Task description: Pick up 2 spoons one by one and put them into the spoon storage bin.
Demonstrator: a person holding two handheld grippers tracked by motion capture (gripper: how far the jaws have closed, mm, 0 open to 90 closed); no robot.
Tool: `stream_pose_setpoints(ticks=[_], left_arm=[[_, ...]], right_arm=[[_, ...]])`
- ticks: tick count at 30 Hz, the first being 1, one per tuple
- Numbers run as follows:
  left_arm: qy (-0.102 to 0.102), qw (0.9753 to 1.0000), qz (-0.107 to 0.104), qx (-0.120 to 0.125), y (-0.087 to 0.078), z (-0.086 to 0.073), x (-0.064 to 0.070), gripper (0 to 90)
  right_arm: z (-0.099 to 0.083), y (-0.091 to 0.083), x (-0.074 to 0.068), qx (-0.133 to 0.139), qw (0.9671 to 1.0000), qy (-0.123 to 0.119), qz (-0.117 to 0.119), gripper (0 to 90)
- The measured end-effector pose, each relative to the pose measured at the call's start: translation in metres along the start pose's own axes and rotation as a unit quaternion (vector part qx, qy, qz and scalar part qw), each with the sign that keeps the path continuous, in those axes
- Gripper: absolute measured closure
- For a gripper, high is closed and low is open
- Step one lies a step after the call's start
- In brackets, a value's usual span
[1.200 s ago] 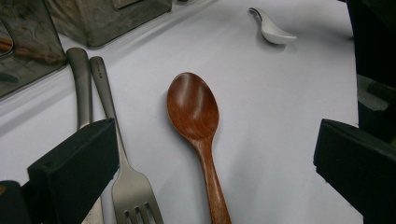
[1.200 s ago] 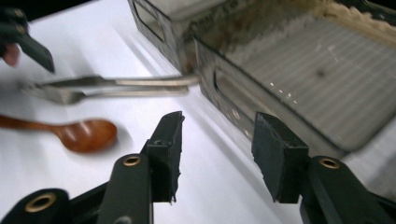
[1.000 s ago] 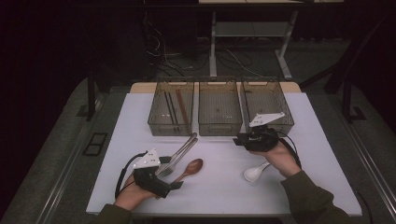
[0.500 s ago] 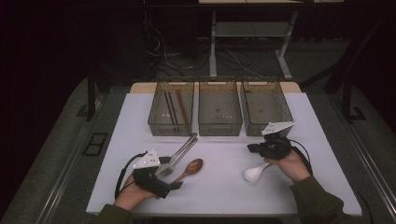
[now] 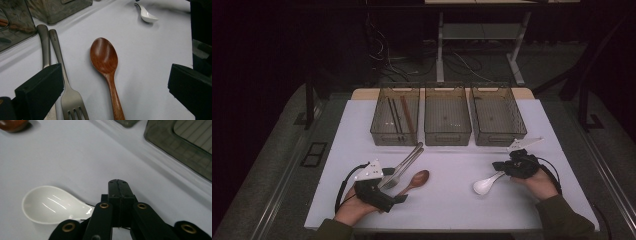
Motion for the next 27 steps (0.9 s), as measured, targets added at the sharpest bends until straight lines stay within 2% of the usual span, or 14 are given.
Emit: stream_pose_setpoints(ticks=[3, 10, 17, 27], left_arm=[[0.001, 1.0000, 0.000, 0.000, 0.000, 0.000, 0.000, 0.0], [0.001, 1.0000, 0.001, 0.000, 0.000, 0.000, 0.000, 0.0], [0.003, 1.0000, 0.002, -0.001, -0.002, 0.000, -0.001, 0.0], [0.002, 1.0000, 0.001, -0.001, -0.002, 0.000, -0.001, 0.0]], right_arm=[[-0.002, 0.003, 0.004, -0.012, 0.9998, -0.007, -0.014, 89.3], [-0.006, 0.010, 0.007, -0.034, 0.9993, -0.005, -0.015, 89.3], [-0.009, 0.006, 0.009, -0.042, 0.9990, 0.002, -0.017, 89.4], [-0.015, -0.003, 0.009, -0.049, 0.9986, -0.003, -0.020, 89.4]])
Point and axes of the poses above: each handheld gripper's, and its own axes: y roughly forward along the jaws, z roughly out of its top, x roughly to its right, the point moved 1 cm from there along y, roughly forward along the jaws, and after that the axes turned 14 degrees about x, right-handed, at the moved point
